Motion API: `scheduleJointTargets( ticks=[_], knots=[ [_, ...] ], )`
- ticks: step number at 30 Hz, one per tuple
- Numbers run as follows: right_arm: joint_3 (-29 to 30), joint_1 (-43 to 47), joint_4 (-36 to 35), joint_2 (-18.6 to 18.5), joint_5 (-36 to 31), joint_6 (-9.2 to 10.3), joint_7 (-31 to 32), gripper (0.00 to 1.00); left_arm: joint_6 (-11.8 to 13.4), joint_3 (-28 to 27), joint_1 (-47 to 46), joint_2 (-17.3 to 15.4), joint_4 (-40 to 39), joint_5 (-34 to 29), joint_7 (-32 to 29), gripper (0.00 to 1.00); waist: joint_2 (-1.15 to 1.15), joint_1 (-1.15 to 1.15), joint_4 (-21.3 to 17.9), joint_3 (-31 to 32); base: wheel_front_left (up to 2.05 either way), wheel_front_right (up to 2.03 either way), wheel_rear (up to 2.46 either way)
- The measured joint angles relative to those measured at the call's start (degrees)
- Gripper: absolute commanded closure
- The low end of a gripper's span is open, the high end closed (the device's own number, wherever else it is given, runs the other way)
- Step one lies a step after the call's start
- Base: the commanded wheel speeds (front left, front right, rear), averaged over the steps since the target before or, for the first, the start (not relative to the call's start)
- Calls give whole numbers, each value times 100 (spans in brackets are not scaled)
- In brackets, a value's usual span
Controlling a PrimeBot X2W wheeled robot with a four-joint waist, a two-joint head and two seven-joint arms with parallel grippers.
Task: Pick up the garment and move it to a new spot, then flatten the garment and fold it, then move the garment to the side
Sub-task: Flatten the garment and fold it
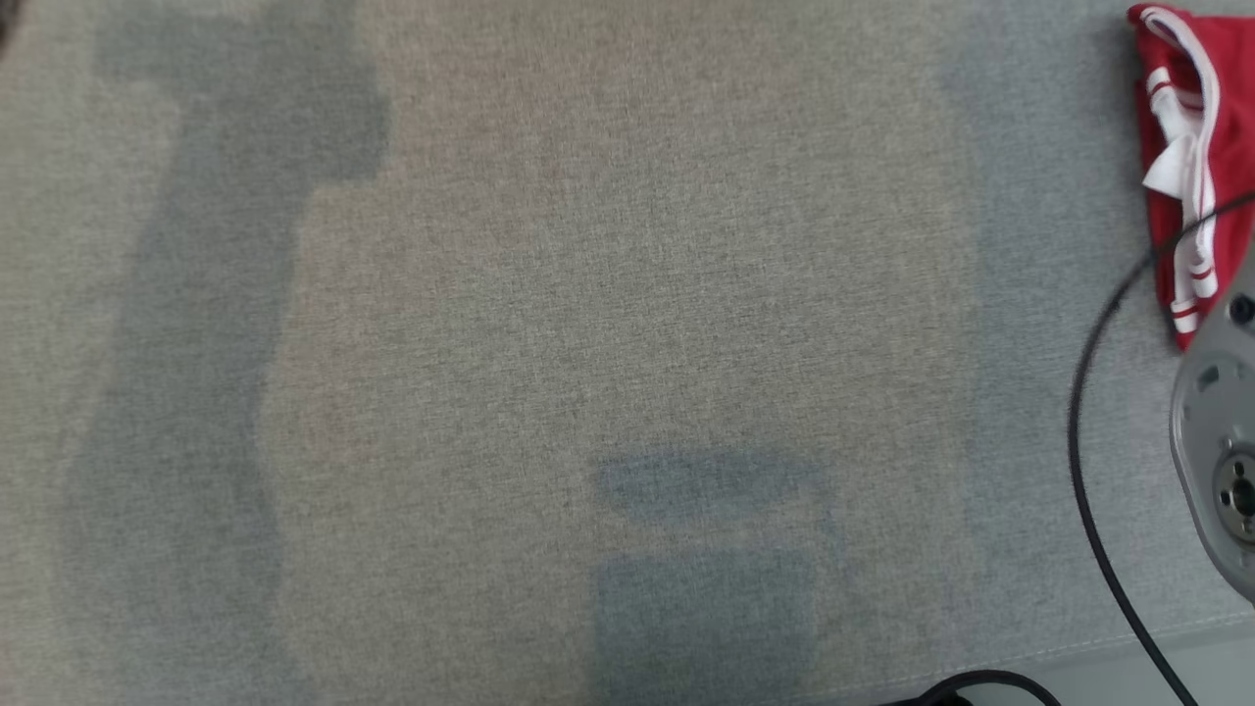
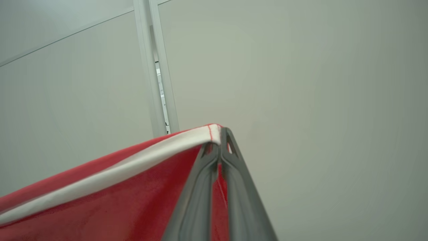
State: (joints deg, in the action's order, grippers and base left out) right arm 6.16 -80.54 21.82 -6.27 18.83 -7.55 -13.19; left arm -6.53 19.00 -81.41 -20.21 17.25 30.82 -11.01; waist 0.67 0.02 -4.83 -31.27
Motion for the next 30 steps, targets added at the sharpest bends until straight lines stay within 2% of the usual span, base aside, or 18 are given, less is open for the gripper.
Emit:
scheduleJointTargets(
  ticks=[2,5,7,10,15,18,20,22,23,27,30],
  knots=[
    [-30,-319,229,161,-135,1,-134,100,-29,14,-277,77,444,-121,689,100,0,0,-14,-161,0,0,0],
    [-476,-199,222,231,-210,2,-172,100,-58,290,-218,105,983,-275,1510,100,0,1,-51,-340,0,0,0],
    [-657,323,-31,232,-237,2,-180,100,-79,493,161,125,1267,-204,1980,100,0,0,-78,-372,0,0,0],
    [-856,1505,-416,24,-336,2,-181,100,-90,1006,1131,132,1555,89,2419,100,0,0,-82,-315,0,0,0],
    [-1088,3606,-1047,-299,-491,1,-181,100,-94,1426,2609,44,1381,628,2586,100,0,-2,-42,-60,0,0,0],
    [-1103,4779,-1350,-493,-558,1,-180,100,-94,1404,3615,3,973,697,2598,100,0,-2,5,179,0,0,0],
    [-898,5452,-1581,-505,-495,1,-181,100,-94,1417,4280,107,704,1006,2605,100,0,-2,39,372,0,0,0],
    [-710,6184,-1812,-558,-449,1,-181,100,-101,1782,4885,136,495,1013,2602,100,0,-2,84,583,0,0,0],
    [-622,6587,-1922,-579,-454,2,-181,100,-102,1770,5219,188,412,1037,2602,100,0,-2,109,704,0,0,0],
    [-650,8112,-2263,-669,-500,0,-181,100,-78,1842,6621,158,110,1047,2607,100,0,-2,189,1217,0,0,0],
    [-421,9280,-2604,-611,-154,1,-181,100,122,1894,7627,316,-267,1194,2605,100,0,-3,252,1602,0,0,0]
  ],
)
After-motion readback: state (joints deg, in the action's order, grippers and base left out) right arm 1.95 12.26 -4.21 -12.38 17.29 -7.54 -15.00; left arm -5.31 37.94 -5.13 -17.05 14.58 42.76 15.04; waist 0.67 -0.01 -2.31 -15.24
